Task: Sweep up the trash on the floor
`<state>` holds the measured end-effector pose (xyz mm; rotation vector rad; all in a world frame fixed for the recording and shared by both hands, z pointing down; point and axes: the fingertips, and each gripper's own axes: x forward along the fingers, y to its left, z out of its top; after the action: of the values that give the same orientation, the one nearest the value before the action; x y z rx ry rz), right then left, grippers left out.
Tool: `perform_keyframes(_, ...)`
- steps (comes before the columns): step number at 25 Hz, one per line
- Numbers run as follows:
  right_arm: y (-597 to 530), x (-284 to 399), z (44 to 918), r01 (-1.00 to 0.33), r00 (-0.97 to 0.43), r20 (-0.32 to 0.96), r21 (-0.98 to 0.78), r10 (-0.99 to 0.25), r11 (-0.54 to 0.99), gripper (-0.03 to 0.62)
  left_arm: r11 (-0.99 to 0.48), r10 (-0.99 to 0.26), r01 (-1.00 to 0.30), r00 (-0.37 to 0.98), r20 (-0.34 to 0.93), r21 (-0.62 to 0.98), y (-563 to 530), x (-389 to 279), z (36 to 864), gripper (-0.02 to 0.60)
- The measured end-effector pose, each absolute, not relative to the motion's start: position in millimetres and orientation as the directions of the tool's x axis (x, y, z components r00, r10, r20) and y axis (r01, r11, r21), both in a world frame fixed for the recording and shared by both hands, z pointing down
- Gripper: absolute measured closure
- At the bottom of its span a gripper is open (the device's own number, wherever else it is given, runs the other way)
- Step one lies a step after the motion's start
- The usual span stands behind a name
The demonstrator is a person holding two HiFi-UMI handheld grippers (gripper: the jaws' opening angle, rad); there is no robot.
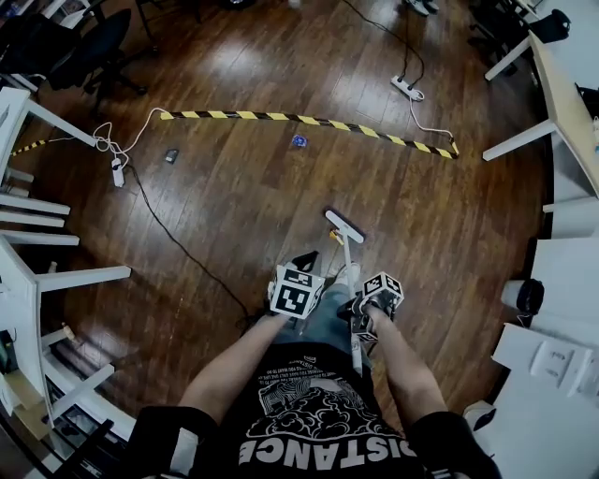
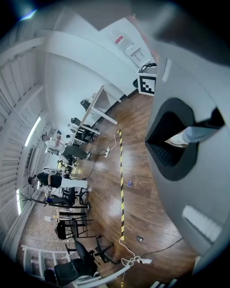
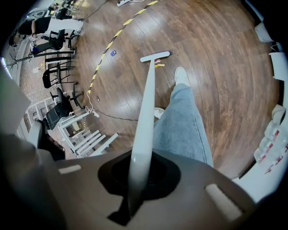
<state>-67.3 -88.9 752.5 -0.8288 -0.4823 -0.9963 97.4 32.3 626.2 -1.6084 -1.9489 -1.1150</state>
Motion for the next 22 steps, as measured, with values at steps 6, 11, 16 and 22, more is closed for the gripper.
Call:
perform_keyframes(6,-99,-63,749,0.897,0.442,0.71,-0.357,-0.547,0.262,0.594,0.0,0.659,0.938,-0.261,0.706,0.347,21,119,625,0.577)
perform_keyframes(11,-97,-59,745,0.912,0.41,0.734,-0.336,-0.542,0.236,0.594,-0.012,0.672,0.931,-0.263,0.692,0.365,18,126,627,0.577)
perform_keyframes(16,-96,-65,741,0.937,0.344,0.752,-0.316,-0.563,0.151,0.594,-0.02,0.679,0.929,-0.259,0.688,0.369,20,135,622,0.577)
perform_keyframes(22,-82,-62,734,0.946,0.24,0.773,-0.323,-0.587,-0.038,0.594,-0.057,0.702,0.926,-0.228,0.675,0.372,25,155,618,0.577)
